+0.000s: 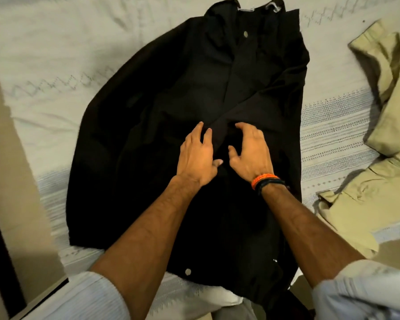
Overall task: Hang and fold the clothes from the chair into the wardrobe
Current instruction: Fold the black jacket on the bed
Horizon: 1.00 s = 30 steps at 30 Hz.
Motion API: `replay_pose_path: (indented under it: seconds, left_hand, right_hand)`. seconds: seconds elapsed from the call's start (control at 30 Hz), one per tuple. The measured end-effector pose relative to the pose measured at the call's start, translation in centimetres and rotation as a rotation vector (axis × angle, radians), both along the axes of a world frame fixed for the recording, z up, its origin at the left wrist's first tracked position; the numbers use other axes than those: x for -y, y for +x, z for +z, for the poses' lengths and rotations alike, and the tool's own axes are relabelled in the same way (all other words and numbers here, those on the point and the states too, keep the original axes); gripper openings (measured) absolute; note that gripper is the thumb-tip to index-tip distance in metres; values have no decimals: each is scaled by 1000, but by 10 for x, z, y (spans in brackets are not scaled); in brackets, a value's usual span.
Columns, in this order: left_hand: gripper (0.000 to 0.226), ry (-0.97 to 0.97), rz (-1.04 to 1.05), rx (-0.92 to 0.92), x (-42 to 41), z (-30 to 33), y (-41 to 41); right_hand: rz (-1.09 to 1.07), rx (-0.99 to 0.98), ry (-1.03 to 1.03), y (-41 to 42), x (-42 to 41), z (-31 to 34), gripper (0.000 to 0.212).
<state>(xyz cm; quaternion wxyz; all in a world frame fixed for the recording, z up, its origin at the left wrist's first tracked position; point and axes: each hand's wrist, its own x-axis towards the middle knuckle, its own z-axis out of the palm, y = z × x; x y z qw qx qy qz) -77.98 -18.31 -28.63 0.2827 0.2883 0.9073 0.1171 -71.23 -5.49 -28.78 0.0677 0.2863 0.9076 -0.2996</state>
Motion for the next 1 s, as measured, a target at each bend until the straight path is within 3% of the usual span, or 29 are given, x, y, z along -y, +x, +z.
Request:
replay_pose_path:
  seconds: [0.37,0.5,0.63,0.77,0.87,1.0]
  left_hand:
    - [62,21,307,19,165,48,4]
    - [46,102,452,-85,241,53,4]
    - [60,-7,568,-197,292,46,6]
    - [80,-137,701,64,316,31,2]
    - [76,-118,752,260,329,17,2]
    - [62,-124,831,159,335,17,3]
  right_hand:
    - [105,6,-90,4,151,43,49]
    - [154,8,-176,-4,218,44,45]
    - [172,23,-236,-7,271,39,41]
    - [177,66,-264,-9,300,33,43]
    - [173,116,-284,-7,314,29,47]
    - [171,180,-296,-6,323,24,52]
